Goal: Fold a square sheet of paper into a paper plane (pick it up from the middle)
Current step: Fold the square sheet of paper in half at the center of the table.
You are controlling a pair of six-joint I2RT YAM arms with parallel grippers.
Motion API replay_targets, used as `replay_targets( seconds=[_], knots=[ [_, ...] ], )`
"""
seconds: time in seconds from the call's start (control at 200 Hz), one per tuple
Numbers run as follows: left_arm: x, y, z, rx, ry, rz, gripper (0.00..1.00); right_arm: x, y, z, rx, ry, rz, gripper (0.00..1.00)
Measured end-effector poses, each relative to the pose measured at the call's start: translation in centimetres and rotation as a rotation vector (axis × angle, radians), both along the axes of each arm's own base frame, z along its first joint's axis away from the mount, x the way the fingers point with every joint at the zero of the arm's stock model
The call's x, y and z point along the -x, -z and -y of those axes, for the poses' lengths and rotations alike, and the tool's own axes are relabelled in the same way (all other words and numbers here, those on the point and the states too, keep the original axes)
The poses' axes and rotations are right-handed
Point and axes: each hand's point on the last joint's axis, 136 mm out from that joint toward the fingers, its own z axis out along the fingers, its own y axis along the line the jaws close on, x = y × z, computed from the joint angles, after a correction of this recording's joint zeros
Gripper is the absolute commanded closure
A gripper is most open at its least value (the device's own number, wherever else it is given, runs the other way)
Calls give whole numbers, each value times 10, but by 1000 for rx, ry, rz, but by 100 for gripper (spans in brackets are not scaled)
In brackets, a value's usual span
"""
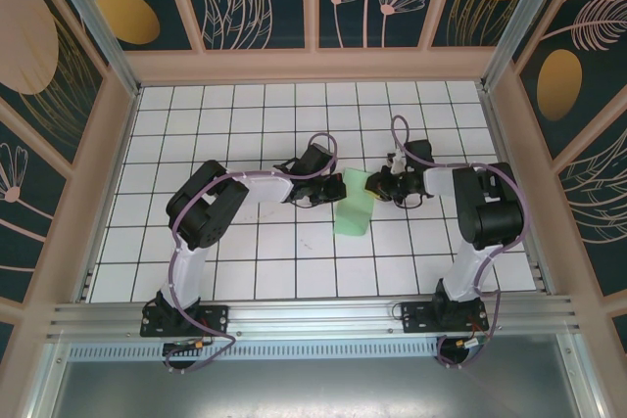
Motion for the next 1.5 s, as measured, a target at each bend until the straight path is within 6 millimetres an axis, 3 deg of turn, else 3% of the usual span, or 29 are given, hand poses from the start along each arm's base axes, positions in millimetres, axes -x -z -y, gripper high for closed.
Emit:
replay_targets(
  seconds=[0.155, 0.335, 0.415, 0.525, 0.726, 1.006, 1.261, 1.501],
  knots=[
    [0, 0, 0, 0, 0, 0, 96, -4, -8, 2, 4, 3, 5, 83],
    [0, 0, 0, 0, 0, 0, 96, -29, -44, 3, -14, 16, 101, 83],
    [0, 0, 0, 0, 0, 0, 96, -36, -50, 3, -17, 18, 120, 83],
    [0, 0, 0, 0, 0, 0, 96, -36, -42, 3, -14, 19, 99, 83],
    [0, 0, 0, -1, 0, 0, 96, -30, 0, 8, 29, 32, 1, 83],
    [0, 0, 0, 0, 1, 2, 96, -35, -3, 14, 63, 47, -9, 83],
    [0, 0, 0, 0, 0, 1, 96, -54, -36, 12, 57, 47, 76, 83],
    [0, 0, 0, 0, 1, 2, 96, -52, -20, 13, 66, 47, 39, 84]
  ],
)
